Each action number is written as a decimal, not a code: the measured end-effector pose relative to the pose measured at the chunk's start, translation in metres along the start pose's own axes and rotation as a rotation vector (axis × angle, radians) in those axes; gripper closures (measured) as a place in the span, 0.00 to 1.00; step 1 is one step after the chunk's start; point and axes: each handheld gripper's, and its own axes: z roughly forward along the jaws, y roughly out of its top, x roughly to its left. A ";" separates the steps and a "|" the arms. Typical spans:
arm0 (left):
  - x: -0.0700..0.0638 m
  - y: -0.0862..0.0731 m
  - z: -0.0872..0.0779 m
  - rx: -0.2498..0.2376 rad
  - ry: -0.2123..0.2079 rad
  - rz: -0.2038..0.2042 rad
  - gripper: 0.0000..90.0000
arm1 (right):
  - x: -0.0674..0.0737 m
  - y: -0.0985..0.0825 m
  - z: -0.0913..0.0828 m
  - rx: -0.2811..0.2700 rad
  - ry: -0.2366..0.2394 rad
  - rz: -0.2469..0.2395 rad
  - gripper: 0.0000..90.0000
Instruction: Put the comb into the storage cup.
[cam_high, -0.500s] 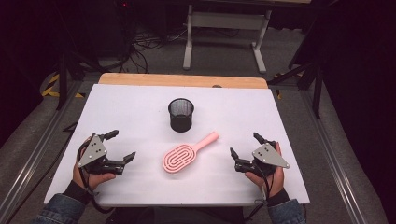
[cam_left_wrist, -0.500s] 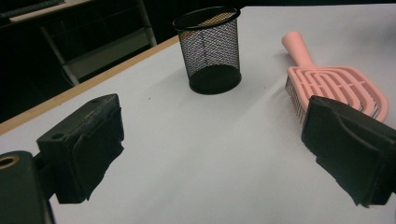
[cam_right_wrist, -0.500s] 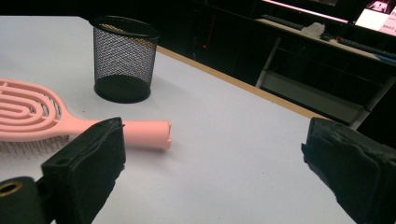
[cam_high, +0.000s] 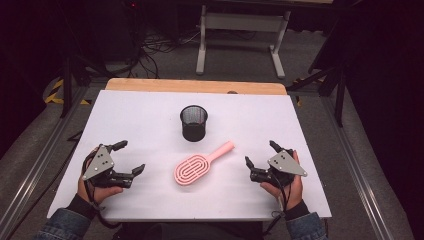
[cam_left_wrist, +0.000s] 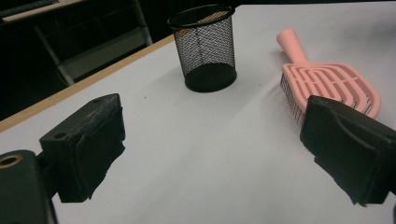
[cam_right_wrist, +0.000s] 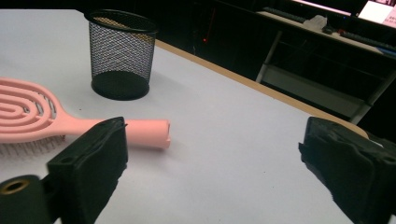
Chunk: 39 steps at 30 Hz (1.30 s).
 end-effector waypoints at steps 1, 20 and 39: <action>0.000 -0.001 0.000 0.002 -0.001 -0.003 0.09 | -0.001 0.001 0.001 -0.007 0.005 0.008 0.16; 0.000 -0.002 0.002 0.013 0.005 -0.004 0.09 | -0.005 0.032 0.040 -0.005 0.087 0.024 0.31; 0.000 -0.002 0.002 0.012 0.006 0.004 0.09 | 0.002 0.045 0.084 0.037 0.129 0.021 0.35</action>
